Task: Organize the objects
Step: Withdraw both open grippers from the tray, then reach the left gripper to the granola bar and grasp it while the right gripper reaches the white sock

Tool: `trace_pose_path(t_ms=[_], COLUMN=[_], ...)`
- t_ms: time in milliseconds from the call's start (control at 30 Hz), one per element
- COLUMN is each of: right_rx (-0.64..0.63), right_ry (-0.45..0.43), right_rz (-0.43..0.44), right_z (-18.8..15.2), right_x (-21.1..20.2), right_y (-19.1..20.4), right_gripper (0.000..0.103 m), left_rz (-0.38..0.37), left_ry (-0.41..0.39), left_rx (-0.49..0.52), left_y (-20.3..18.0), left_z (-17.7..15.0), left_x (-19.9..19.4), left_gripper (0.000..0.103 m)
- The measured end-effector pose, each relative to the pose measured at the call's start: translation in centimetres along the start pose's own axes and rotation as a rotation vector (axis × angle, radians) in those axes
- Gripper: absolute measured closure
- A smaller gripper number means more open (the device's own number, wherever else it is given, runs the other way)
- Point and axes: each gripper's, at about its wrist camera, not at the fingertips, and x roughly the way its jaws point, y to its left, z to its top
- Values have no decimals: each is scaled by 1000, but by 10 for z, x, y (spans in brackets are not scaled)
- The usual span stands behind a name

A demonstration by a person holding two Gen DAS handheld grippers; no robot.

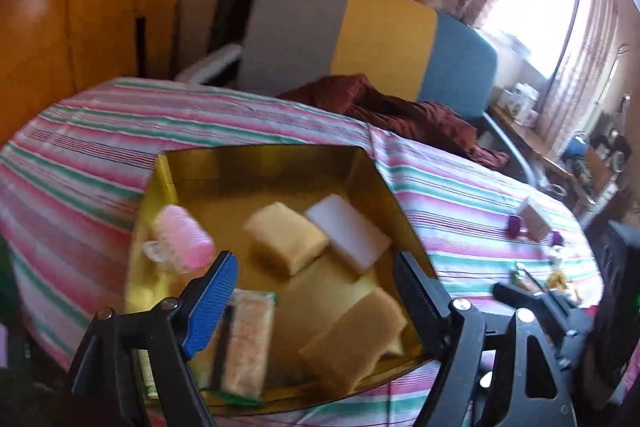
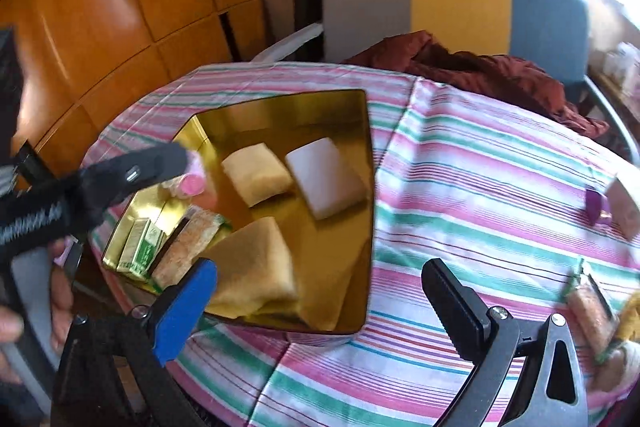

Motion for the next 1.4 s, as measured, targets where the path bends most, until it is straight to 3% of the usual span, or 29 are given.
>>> trace_pose_path(t_ms=[200,800,1200,1400], right_rx=[28,87,201,283], right_ry=[-20,-51,-37,-31], right_rz=[-37,-136,-221,-272], right_z=[-1,-9,-25,-39], right_x=[-9,-31,-48,-66], right_y=[-7,-34,-88,-125], right_gripper=[0,0,0,0], left_rz=[76,72,-25,-92], left_ry=[-68,-41,-76,-9], left_rx=[1,10,43,54], left_y=[5,0,-18,-37], left_z=[-8,-24,-15,-9], left_x=[-20,-29,-42,-28], left_gripper=[24,24,25,28])
